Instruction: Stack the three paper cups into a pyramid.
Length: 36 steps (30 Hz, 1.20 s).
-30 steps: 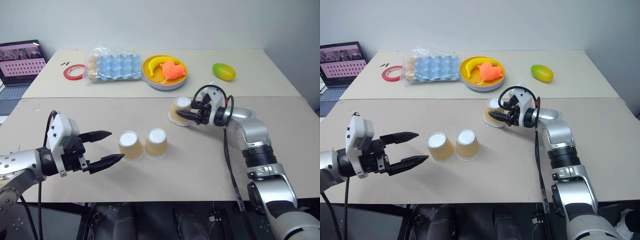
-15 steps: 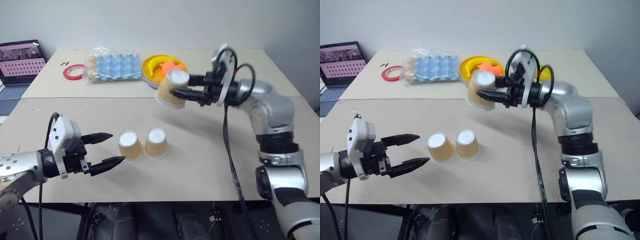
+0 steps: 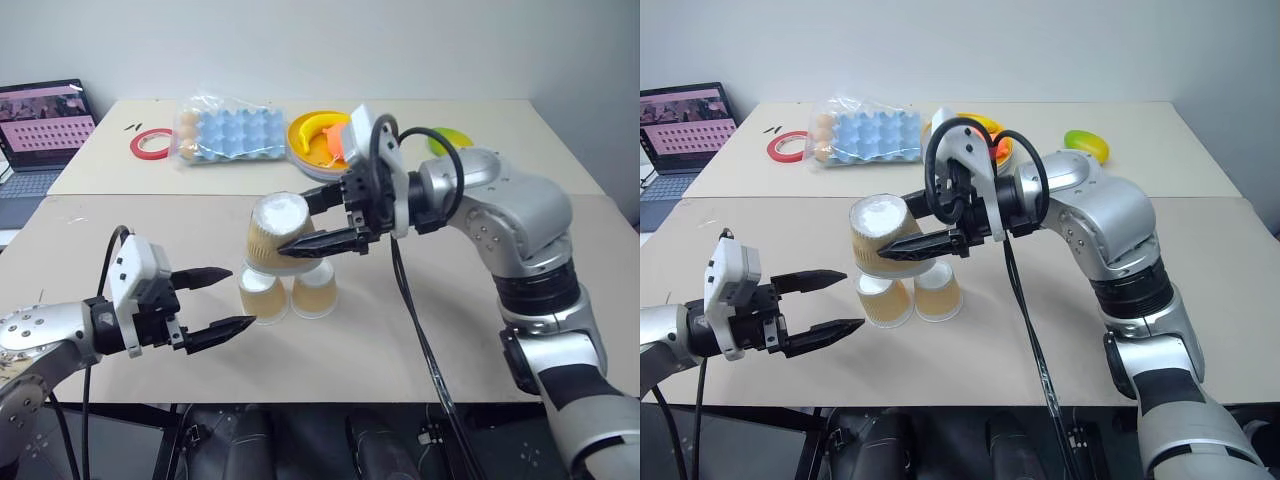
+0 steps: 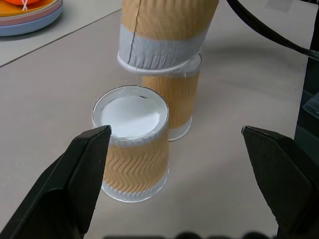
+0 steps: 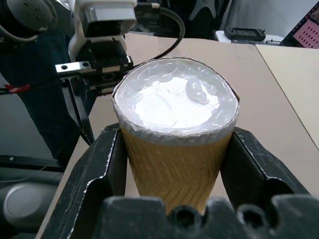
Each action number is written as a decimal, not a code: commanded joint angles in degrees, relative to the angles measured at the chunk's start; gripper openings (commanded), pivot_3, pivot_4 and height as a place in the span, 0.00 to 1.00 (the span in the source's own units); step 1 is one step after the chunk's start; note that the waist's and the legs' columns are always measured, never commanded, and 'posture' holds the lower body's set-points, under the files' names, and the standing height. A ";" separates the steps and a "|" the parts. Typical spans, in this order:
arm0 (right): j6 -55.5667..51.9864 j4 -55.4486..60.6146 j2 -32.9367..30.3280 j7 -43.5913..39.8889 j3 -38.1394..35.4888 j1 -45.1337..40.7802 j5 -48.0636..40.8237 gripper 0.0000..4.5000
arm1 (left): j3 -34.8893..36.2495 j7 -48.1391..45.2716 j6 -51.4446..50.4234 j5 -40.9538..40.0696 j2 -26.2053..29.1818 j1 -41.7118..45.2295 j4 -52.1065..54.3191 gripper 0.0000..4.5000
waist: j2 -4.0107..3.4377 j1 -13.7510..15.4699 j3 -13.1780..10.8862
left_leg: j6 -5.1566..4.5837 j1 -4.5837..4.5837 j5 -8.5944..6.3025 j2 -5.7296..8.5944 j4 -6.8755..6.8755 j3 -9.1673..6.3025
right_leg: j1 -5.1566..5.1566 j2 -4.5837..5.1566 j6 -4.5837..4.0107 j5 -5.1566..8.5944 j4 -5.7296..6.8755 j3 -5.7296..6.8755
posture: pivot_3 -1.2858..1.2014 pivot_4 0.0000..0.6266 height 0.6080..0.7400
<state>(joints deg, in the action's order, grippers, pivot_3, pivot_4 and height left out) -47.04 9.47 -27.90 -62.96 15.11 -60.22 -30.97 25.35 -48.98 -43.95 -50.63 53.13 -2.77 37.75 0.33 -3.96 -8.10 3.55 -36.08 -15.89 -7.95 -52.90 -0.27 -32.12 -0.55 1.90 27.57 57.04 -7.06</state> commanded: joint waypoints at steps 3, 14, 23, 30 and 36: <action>3.30 -1.37 0.95 -0.14 0.01 -0.07 2.02 0.54 | 1.34 0.13 1.30 0.12 0.42 -0.25 1.29 1.00 | 0.00 -0.02 0.00 | 0.00 0.01 0.00 0.00 0.01 0.00 | -0.01 0.00 0.00 0.00 0.01 0.00 | 0.52 0.24 0.25; 3.28 -2.14 1.66 -1.32 1.27 1.94 3.10 0.54 | 1.66 0.98 1.22 0.07 0.36 -0.81 1.81 1.00 | 0.00 -0.04 0.00 | 0.00 0.01 0.00 0.00 0.01 0.00 | 0.00 0.00 0.00 0.00 0.01 0.00 | 0.52 0.24 0.25; 1.98 -1.43 2.55 -0.48 0.43 1.98 2.10 0.99 | 1.44 2.26 1.06 -0.60 0.19 -0.59 2.47 1.00 | 0.00 -0.07 0.00 | 0.00 0.00 0.00 0.00 0.01 0.00 | 0.00 0.00 0.00 0.00 0.01 0.00 | 0.52 0.24 0.25; -0.19 -3.39 0.85 -1.92 -6.94 -1.11 -3.55 0.99 | 1.16 2.63 1.15 -0.70 0.08 -0.62 2.36 1.00 | 0.00 0.00 0.00 | 0.00 -0.02 0.00 0.00 0.00 0.00 | 0.00 0.00 0.00 0.00 0.01 0.01 | 0.52 0.24 0.25; -6.28 -7.22 -1.17 -0.22 -19.08 -4.89 -13.96 0.99 | 3.27 2.48 0.94 -0.96 -0.04 -2.51 2.49 1.00 | 0.00 -0.09 0.00 | 0.00 -0.01 0.00 0.00 0.00 0.00 | 0.01 0.00 0.00 0.00 0.00 0.01 | 0.52 0.24 0.25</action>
<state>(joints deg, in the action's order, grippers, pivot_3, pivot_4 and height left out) -51.65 3.23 -28.45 -64.58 1.29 -62.78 -41.36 25.96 -46.43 -43.94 -51.03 53.05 -4.86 38.67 0.33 -4.05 -8.10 3.55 -36.09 -15.89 -7.95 -52.90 -0.27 -32.12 -0.55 1.89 27.57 57.04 -7.05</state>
